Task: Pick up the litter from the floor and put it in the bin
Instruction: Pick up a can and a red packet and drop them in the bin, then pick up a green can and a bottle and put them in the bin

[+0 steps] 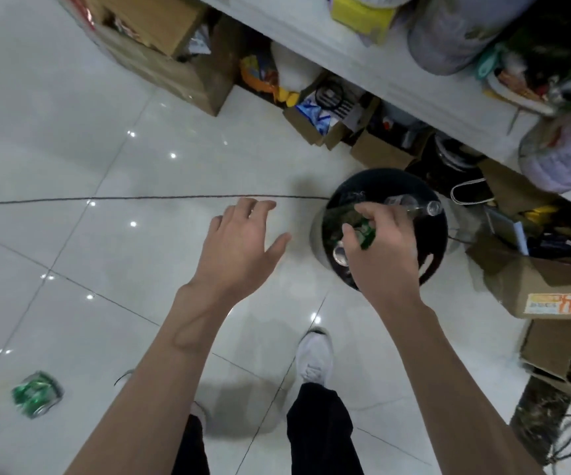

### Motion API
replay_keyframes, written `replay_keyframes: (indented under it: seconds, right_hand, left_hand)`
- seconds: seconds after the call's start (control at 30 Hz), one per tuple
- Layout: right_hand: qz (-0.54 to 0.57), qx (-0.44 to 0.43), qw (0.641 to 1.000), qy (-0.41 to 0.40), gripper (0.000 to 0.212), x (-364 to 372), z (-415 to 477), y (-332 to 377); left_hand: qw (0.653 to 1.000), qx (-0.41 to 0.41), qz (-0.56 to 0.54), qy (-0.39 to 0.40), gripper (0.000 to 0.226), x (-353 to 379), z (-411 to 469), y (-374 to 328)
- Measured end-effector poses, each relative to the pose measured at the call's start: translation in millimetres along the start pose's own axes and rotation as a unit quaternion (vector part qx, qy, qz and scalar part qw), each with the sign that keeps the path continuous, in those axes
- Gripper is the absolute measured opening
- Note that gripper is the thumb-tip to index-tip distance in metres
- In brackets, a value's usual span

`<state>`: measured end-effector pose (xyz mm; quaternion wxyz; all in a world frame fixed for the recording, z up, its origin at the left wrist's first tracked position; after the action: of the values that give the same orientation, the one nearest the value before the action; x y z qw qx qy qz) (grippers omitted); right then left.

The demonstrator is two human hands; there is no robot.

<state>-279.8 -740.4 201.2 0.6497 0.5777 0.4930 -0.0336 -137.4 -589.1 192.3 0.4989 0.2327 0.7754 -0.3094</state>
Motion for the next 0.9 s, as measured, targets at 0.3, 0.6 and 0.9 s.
replay_keyframes:
  seconds: [0.3,0.6,0.9]
  right_hand:
    - [-0.041,-0.114,0.983,0.139,0.032,132,-69,156]
    - [-0.076,-0.205,0.937,0.271,0.036,297,-186,290]
    - [-0.119,-0.287,0.877,0.368,0.045,464,-296,363]
  left_hand:
    - [0.989,-0.144,-0.037,-0.022,0.051,-34,-120,198]
    - [0.946,-0.308,-0.098,-0.034,0.052,-22,-285,393]
    - [0.873,-0.462,-0.156,-0.012,0.049,59,-437,520]
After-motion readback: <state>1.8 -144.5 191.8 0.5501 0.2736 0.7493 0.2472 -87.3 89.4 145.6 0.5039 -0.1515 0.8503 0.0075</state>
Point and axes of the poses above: each hand's wrist, its own z-axis towards the middle knuckle, its own x-axis out of the palm, y = z × x, the point moved 8 cm from there along z, towards the middle knuckle, and after that the axes turned 11 degrees about z, right-handed, at the moved point
